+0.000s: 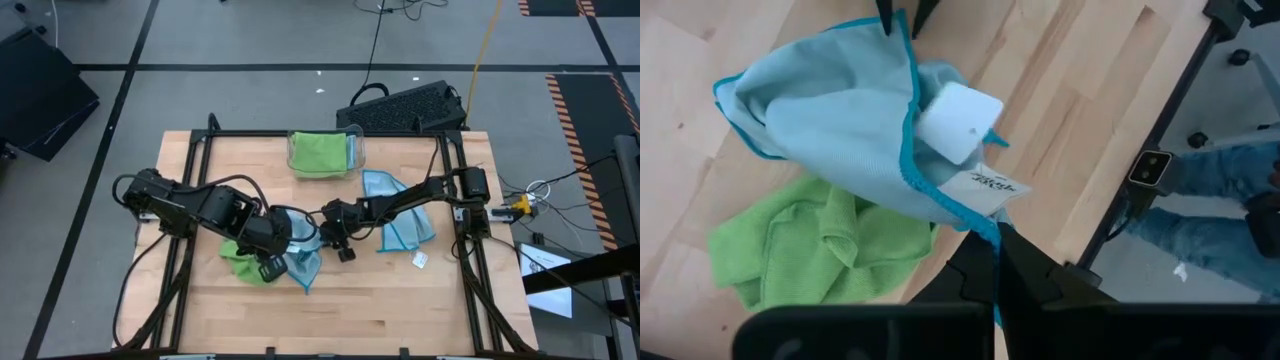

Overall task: Fold microfiber towels
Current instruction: Fold the left blue microfiber cloth

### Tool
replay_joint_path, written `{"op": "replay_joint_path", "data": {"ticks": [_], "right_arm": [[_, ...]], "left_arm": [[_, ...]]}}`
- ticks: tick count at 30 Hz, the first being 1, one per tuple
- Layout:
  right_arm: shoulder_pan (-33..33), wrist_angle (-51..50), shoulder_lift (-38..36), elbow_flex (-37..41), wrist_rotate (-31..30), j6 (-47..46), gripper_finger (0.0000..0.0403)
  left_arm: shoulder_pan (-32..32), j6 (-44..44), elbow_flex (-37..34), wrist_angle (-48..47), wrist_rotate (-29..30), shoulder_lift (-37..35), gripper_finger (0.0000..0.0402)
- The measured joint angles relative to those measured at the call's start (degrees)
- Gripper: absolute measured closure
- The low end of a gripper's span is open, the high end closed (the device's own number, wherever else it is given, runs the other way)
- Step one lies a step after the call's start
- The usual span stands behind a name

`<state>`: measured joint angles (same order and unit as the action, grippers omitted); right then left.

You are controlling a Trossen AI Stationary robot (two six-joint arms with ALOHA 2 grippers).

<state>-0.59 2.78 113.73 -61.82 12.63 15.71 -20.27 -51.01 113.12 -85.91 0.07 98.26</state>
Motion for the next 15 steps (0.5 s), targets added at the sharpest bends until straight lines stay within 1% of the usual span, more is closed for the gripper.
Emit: {"op": "replay_joint_path", "data": {"ticks": [3, 4, 7, 9, 13, 15], "right_arm": [[-0.06, -0.43, 0.07, 0.00, -0.62, -0.25, 0.0375], [-0.10, -0.52, 0.09, 0.02, -0.67, -0.25, 0.0388], [-0.03, -0.35, 0.03, 0.07, -2.22, -2.13, 0.0392], [-0.05, -1.57, -1.34, 0.10, -2.31, -4.86, 0.0398], [0.27, -6.70, -6.73, 0.60, -2.50, -10.25, 0.0401], [0.77, -5.97, -10.13, 0.55, -2.52, -12.34, 0.0401]], "left_arm": [[0.00, 1.04, 0.00, 0.27, 0.15, 0.00, 0.0400], [0.00, 1.56, 0.00, 0.37, 0.44, 0.00, 0.0401], [0.07, 2.53, 0.00, 0.53, 1.64, 0.00, 0.0400], [0.45, 2.39, 0.00, 1.06, 1.06, 0.00, 0.0401], [1.07, 1.94, 0.00, 2.52, -1.82, 0.00, 0.0400], [1.32, 0.85, -0.02, 2.56, -2.43, 0.00, 0.0401]]}}
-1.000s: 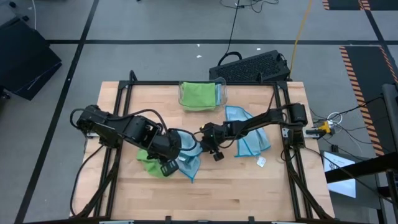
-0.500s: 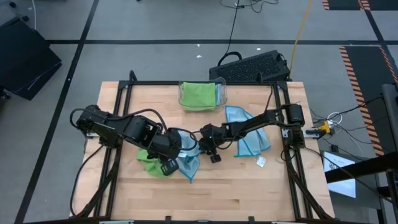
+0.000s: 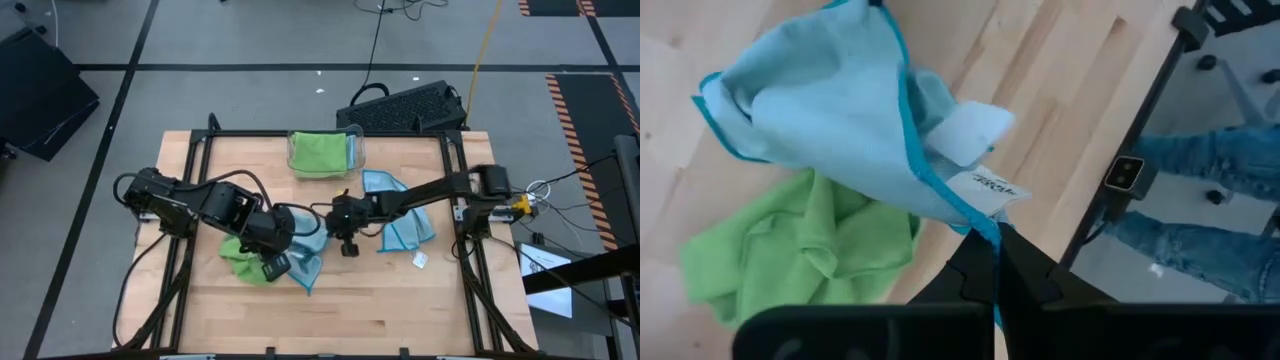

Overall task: Fold microfiber towels
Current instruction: Fold the left blue microfiber cloth

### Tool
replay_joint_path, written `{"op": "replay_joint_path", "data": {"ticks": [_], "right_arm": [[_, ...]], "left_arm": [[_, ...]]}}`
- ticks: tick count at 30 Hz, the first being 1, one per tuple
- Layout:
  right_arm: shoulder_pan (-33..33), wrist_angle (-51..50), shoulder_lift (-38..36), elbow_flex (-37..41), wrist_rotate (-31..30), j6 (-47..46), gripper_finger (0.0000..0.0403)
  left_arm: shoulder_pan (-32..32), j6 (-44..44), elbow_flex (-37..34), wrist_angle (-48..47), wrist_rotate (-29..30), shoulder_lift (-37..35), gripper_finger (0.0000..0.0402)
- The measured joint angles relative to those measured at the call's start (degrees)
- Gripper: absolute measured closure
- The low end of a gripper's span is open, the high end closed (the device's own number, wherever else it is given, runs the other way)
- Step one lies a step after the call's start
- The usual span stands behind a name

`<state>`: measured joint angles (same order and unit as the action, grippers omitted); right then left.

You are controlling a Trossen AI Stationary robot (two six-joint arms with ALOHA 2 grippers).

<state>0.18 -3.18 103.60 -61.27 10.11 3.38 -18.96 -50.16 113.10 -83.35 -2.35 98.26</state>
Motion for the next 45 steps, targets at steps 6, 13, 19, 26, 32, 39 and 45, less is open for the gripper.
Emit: {"op": "replay_joint_path", "data": {"ticks": [6, 13, 19, 26, 32, 39, 45], "right_arm": [[1.39, -0.93, -8.43, -0.16, 0.50, -2.99, 0.0402], [2.60, -5.63, -17.17, -0.20, 2.14, -1.43, 0.0402], [2.56, -11.03, -22.97, -0.22, 3.65, -2.18, 0.0403], [2.56, -16.92, -28.53, -0.24, 3.65, -2.68, 0.0403], [2.56, -18.13, -34.22, -0.24, 3.59, -5.14, 0.0403], [1.67, -18.42, -37.56, -0.26, 3.54, -7.56, 0.0403], [1.21, -17.46, -36.84, -0.26, 3.49, -11.43, 0.0403]], "left_arm": [[1.65, -8.39, 0.02, 1.02, 0.40, 0.00, 0.0400], [3.77, -19.40, 0.00, 3.46, 0.92, 0.00, 0.0400], [5.54, -23.13, 0.00, 4.52, 2.39, 0.00, 0.0400], [8.25, -21.82, 0.00, 7.57, 2.58, 0.00, 0.0400], [10.04, -18.23, 0.00, 7.41, 8.27, 0.00, 0.0399], [12.47, -9.11, 0.00, 11.37, 12.81, 0.00, 0.0399], [13.74, -0.71, 0.00, 20.39, 14.53, 0.00, 0.0399]]}}
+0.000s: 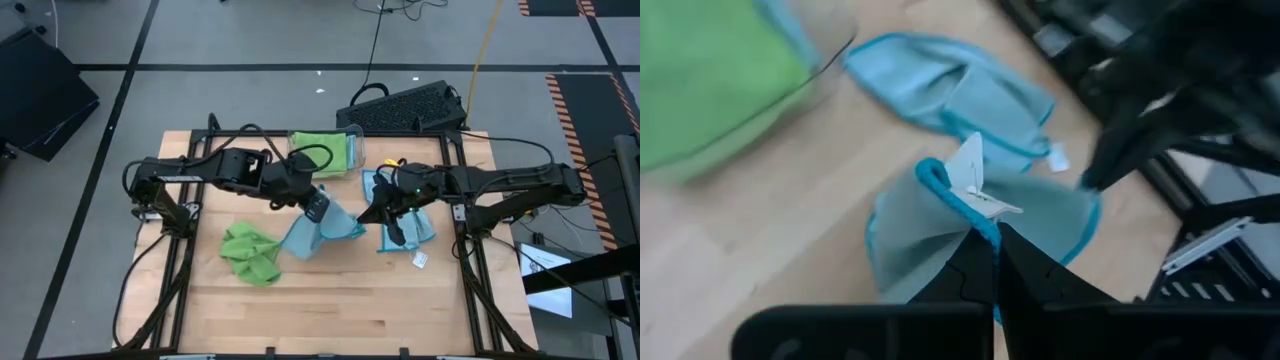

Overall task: Fold microfiber towels
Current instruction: Fold the left blue microfiber cloth

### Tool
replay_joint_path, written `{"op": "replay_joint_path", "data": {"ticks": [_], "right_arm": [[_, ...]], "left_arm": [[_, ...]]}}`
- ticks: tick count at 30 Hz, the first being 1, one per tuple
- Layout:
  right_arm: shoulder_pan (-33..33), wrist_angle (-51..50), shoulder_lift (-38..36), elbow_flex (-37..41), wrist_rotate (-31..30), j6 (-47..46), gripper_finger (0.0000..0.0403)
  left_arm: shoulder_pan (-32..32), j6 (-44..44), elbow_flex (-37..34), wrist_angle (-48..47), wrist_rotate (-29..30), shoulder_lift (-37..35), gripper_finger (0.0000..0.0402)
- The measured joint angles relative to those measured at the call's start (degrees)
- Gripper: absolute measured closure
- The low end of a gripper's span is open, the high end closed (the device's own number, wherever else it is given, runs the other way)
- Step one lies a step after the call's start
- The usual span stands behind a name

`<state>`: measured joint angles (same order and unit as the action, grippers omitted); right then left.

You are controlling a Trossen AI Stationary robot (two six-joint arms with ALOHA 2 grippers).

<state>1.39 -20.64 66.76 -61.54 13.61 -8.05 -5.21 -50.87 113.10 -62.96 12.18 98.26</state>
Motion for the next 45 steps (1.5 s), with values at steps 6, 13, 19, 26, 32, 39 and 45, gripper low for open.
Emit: {"op": "replay_joint_path", "data": {"ticks": [6, 13, 19, 26, 32, 39, 45], "right_arm": [[0.88, 0.32, 0.93, 0.13, 0.01, -2.77, 0.0403], [2.35, -1.84, -0.06, 1.57, 0.17, -9.60, 0.0403], [5.44, -2.49, -4.46, 1.55, 3.32, -20.31, 0.0403], [13.32, -2.41, -7.31, 1.30, 3.25, -35.58, 0.0403], [21.08, -3.88, -7.14, -2.48, 3.20, -40.02, 0.0403], [22.01, -11.98, -6.85, -8.25, 1.40, -44.07, 0.0403], [22.03, -11.74, -3.22, -9.03, 1.47, -44.09, 0.0403]], "left_arm": [[-0.98, 5.68, 0.00, 3.73, 0.00, 0.00, 0.0399], [-2.89, 6.10, 0.00, 1.15, -1.95, 0.00, 0.0398], [-4.89, 6.22, 0.00, 0.40, -11.61, 0.00, 0.0398], [-9.38, 0.88, 0.00, 4.69, -29.56, 0.00, 0.0398], [-14.01, -0.26, 0.00, 6.84, -34.04, -0.49, 0.0398], [-16.89, 4.42, 0.00, -0.47, -33.37, -1.75, 0.0398], [-18.15, 12.64, 0.01, -0.78, -31.70, -1.42, 0.0398]]}}
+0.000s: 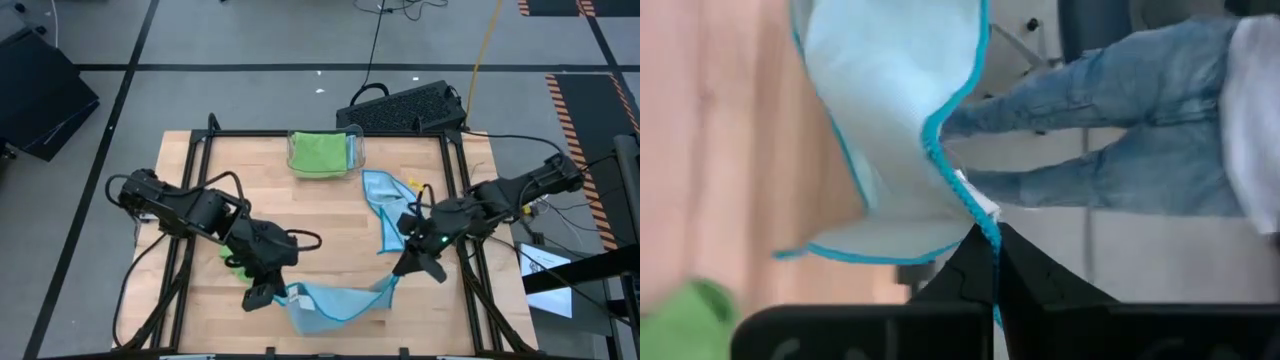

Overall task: Fold microfiber towels
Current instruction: Fold the left blue microfiber cloth

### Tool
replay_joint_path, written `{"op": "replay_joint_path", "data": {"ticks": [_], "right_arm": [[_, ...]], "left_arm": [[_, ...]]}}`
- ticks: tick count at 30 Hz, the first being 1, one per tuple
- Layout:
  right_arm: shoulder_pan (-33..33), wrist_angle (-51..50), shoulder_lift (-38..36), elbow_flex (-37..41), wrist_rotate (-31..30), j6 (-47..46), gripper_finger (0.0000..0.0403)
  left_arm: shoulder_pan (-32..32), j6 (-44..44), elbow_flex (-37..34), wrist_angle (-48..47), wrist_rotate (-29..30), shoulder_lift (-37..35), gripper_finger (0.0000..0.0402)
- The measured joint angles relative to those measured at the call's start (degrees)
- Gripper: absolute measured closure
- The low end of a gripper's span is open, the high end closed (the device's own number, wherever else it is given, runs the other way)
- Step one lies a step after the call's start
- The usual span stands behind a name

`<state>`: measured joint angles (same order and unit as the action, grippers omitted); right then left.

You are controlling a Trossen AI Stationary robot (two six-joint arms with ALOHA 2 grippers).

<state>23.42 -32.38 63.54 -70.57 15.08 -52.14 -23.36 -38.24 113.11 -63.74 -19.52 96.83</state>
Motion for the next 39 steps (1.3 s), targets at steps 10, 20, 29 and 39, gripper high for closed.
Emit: {"op": "replay_joint_path", "data": {"ticks": [10, 20, 29, 39], "right_arm": [[-2.09, -9.93, 2.02, 0.02, -19.37, 1.00, 0.0403], [-11.35, -10.28, 0.46, -1.40, -28.12, 12.85, 0.0403], [-7.38, -12.74, -1.19, -13.22, -0.56, 16.52, 0.0403], [-17.44, -21.21, -1.00, -13.56, -14.47, 24.38, 0.0403]], "left_arm": [[1.42, -0.40, -0.41, -19.30, 26.85, 0.29, 0.0398], [8.67, 4.56, -2.73, -18.80, 30.78, 0.14, 0.0398], [3.22, -1.11, 5.23, 2.03, 2.16, -3.95, 0.0398], [9.59, 10.05, 9.20, -15.82, 39.31, -4.08, 0.0398]]}}
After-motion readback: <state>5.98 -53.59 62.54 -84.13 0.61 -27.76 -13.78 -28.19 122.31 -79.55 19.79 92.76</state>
